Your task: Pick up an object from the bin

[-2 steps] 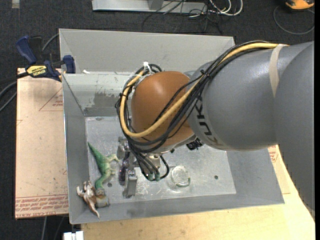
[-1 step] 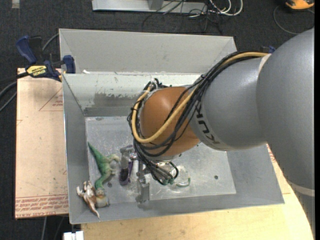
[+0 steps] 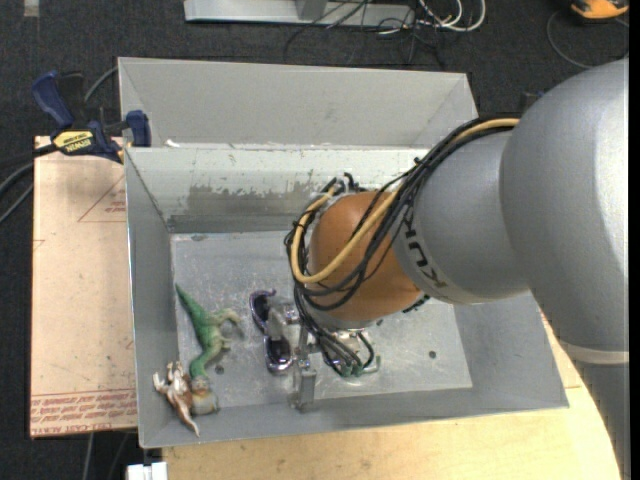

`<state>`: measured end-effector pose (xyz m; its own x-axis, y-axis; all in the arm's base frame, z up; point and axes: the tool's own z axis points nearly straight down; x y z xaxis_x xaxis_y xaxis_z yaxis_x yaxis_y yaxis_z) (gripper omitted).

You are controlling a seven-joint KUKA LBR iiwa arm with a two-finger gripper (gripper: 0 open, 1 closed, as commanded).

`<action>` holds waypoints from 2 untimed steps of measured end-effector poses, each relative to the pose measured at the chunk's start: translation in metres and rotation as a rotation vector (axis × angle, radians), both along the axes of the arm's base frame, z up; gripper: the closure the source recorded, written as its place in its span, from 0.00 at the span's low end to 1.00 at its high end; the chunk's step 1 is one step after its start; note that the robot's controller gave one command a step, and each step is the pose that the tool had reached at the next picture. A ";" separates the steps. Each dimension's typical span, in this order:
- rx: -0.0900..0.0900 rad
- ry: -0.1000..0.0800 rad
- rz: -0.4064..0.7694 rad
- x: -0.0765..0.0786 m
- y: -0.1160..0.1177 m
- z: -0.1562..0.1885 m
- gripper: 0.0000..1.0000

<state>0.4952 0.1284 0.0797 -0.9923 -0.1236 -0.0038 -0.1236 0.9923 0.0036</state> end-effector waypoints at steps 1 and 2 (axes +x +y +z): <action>0.000 -0.004 0.245 0.073 0.007 -0.008 1.00; 0.000 0.001 0.246 0.072 0.007 -0.009 0.00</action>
Offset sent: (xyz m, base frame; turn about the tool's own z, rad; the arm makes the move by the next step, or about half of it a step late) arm 0.0000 0.0000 0.0000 0.0000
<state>0.5668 0.1354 0.0706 -0.9322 -0.3619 -0.0029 -0.3619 0.9322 0.0038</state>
